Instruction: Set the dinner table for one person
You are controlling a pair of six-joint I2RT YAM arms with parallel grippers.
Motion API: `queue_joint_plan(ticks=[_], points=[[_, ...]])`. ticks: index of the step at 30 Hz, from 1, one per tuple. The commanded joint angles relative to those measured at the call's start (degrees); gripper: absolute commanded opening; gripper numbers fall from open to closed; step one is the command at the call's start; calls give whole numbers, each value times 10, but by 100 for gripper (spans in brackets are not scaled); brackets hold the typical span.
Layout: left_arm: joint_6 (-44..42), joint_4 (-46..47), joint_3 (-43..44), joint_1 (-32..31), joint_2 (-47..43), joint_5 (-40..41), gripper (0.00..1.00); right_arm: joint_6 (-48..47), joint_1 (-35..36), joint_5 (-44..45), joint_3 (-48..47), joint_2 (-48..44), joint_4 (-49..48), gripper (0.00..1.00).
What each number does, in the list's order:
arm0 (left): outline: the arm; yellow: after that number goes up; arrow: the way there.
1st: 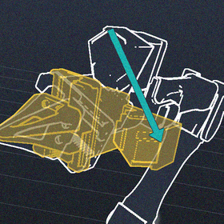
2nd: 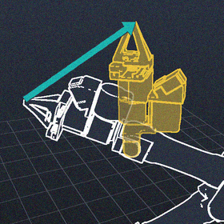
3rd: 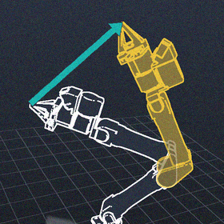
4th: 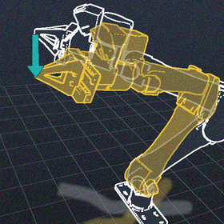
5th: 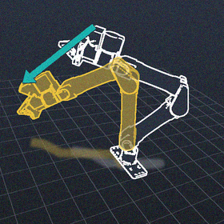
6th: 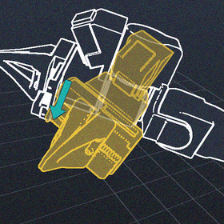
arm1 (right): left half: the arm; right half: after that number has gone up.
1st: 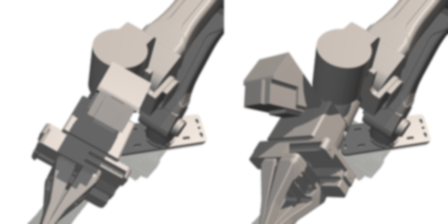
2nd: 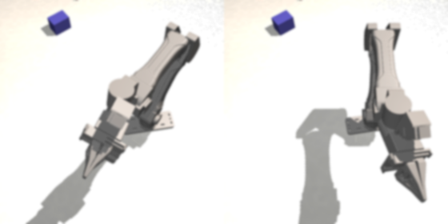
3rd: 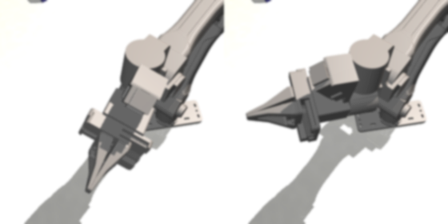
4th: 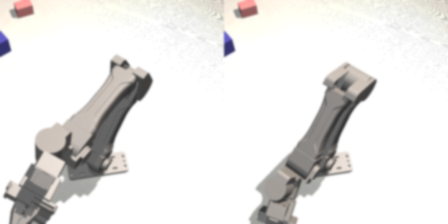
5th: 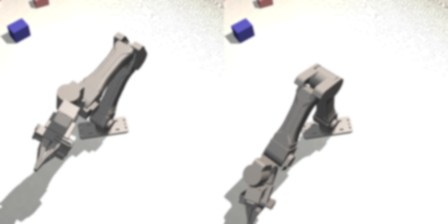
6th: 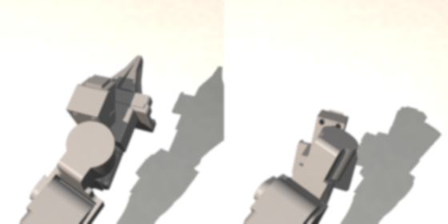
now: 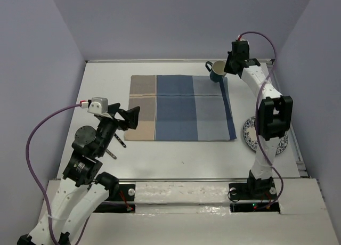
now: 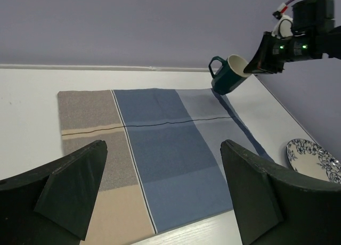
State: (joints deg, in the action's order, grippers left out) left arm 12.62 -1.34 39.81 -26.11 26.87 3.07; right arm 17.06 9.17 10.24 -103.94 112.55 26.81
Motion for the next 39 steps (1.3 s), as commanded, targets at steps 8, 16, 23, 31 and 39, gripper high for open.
queue_joint_plan(ticks=[8,16,23,31,39], points=[[-23,-7,9,-54,-7,71,99,12,-29,-64,-137,98,11,0],[-22,-8,9,-57,-7,81,99,14,-29,-67,-119,87,22,0],[-21,-8,8,-57,-6,83,99,14,-29,-90,-94,52,37,0],[-19,-8,6,-58,-6,85,99,13,-29,-85,-78,55,41,0],[-19,-7,7,-57,5,82,99,10,-29,-81,-85,62,42,31]])
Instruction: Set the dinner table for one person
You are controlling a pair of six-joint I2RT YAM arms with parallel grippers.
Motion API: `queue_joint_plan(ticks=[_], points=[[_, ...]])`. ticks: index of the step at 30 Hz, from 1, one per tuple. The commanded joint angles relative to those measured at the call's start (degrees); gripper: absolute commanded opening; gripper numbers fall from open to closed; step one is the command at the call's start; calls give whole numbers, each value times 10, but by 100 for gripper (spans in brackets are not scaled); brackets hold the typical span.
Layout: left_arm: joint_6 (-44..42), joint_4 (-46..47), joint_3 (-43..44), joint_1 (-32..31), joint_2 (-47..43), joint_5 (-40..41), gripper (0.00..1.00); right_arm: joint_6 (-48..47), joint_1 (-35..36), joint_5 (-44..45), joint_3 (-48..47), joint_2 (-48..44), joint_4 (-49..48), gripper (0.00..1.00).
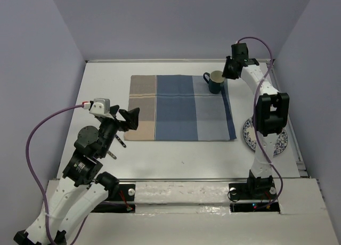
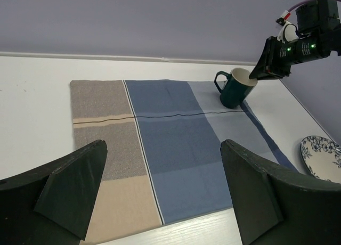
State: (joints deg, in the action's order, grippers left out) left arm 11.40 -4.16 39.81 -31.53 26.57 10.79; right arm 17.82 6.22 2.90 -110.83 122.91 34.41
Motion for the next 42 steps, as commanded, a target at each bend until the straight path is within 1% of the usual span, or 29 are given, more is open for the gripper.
queue_joint_plan(ticks=[1,6,8,9,10,12,13,14,15,16,17,18,19,20,21,22,23,25,26,27,28,29,30,31,32,35,36,40,42], points=[[-7,21,7,-3,12,5,99,1,0,-8,-18,-42,-34,32],[-6,20,9,-3,22,13,99,-4,0,-3,-27,-50,-34,40],[-6,20,9,-2,26,16,99,-5,0,-5,-23,-63,-34,45],[-4,21,9,-3,29,13,99,-7,0,-4,-20,-83,-34,49],[-3,21,9,-3,38,10,99,-9,0,-4,-8,-96,-35,50],[0,26,11,-2,52,-8,99,-9,0,-8,18,-129,-42,51],[5,28,12,-2,68,-18,99,-3,0,-10,40,-174,-66,51],[8,32,14,-2,78,-36,99,2,0,-23,104,-203,-85,51],[13,35,16,-1,87,-45,99,8,0,-26,144,-268,-107,51],[18,36,19,-1,104,-57,99,14,0,-47,187,-303,-131,51],[33,37,21,-1,113,-69,99,25,0,-59,232,-339,-185,51],[41,52,23,-1,123,-93,99,35,0,-82,316,-374,-210,51],[49,57,26,-1,144,-105,99,44,0,-96,356,-407,-233,51],[63,62,31,-2,155,-133,99,62,0,-116,419,-468,-268,51],[73,64,39,-4,182,-137,99,71,0,-121,445,-497,-279,51],[84,68,40,-7,195,-140,99,86,0,-131,471,-549,-303,51],[93,85,43,-26,209,-143,99,90,0,-140,490,-573,-306,51],[120,103,56,-61,261,-130,99,101,0,-146,532,-619,-306,51],[127,120,65,-109,284,-105,98,102,0,-148,543,-663,-305,51],[131,129,75,-135,306,-84,98,100,0,-148,551,-684,-300,51],[135,135,100,-159,357,-73,98,102,0,-145,558,-705,-295,51],[137,142,115,-182,387,-66,98,106,0,-141,573,-727,-287,51],[141,155,147,-213,446,-67,98,109,0,-148,581,-767,-284,51],[142,161,148,-224,446,-72,97,112,0,-149,585,-786,-279,51],[140,171,199,-245,530,-73,97,116,0,-151,592,-822,-266,50],[131,180,257,-261,610,-88,95,113,0,-124,598,-877,-231,50],[129,181,296,-268,659,-94,94,110,0,-116,596,-910,-221,50],[123,176,399,-283,777,-134,92,90,0,-77,565,-964,-162,50],[118,151,452,-292,826,-139,91,70,0,-43,543,-975,-137,49]])
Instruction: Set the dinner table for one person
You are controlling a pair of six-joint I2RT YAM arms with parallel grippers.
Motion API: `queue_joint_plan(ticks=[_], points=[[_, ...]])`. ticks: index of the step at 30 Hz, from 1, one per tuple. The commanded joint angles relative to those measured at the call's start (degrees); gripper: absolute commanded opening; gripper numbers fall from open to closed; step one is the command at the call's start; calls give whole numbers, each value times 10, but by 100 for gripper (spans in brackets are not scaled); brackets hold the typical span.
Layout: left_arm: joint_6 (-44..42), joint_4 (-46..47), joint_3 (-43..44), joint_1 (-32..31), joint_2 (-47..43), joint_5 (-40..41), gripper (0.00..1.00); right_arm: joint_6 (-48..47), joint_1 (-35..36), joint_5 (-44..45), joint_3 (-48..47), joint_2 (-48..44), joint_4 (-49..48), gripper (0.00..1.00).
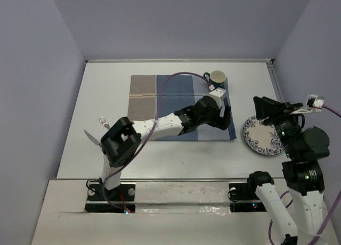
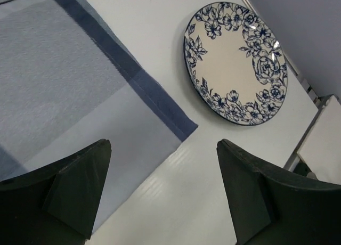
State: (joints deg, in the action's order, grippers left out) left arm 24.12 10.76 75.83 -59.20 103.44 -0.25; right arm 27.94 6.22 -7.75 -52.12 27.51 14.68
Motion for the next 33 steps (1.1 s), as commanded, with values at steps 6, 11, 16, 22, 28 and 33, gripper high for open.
queue_joint_plan(ticks=[6,11,16,22,28,33], points=[[-21,-78,303,-33,228,-39,89,-18,0,15,-69,-43,87,48],[-23,-144,462,-33,347,-55,86,-18,0,-2,-67,-61,96,47],[-16,-231,652,-33,467,-45,84,-25,0,7,-73,-69,113,47],[-2,-329,836,-29,581,-45,79,-21,0,-7,-63,-72,118,47],[8,-340,875,-24,630,-90,70,-23,0,0,-53,-76,120,47],[17,-321,868,-25,639,-130,57,-23,0,8,-47,-74,120,47]])
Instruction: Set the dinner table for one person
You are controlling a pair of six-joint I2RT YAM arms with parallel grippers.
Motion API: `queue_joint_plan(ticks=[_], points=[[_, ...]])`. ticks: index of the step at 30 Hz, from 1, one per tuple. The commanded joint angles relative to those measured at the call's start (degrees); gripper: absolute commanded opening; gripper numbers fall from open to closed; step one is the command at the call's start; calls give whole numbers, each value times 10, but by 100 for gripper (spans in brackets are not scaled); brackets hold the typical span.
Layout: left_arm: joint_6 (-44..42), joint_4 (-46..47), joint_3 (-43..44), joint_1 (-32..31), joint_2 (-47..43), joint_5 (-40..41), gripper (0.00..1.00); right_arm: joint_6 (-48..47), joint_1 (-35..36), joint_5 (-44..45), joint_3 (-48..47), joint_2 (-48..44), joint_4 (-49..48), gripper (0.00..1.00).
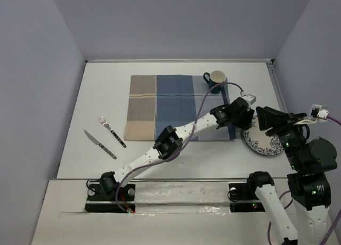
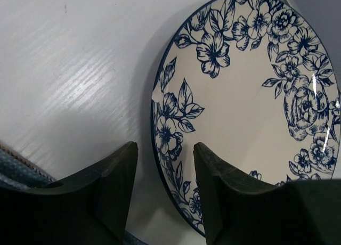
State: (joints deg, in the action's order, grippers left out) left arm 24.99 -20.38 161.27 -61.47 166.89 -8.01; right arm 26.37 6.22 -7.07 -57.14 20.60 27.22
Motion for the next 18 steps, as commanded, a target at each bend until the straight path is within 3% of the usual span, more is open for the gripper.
queue_joint_plan(ticks=[1,8,11,12,18], points=[[8,-8,12,-3,6,-59,56,-7,0,1,3,-4,-4,47],[10,-10,3,-11,15,-90,33,-2,0,-2,3,4,-4,47],[12,-7,3,-12,12,-90,4,-3,0,4,-1,7,-2,47],[11,-6,4,-11,11,-89,0,-3,0,6,-2,7,-1,47],[16,0,33,-10,-9,-95,0,1,0,4,-15,12,5,47]])
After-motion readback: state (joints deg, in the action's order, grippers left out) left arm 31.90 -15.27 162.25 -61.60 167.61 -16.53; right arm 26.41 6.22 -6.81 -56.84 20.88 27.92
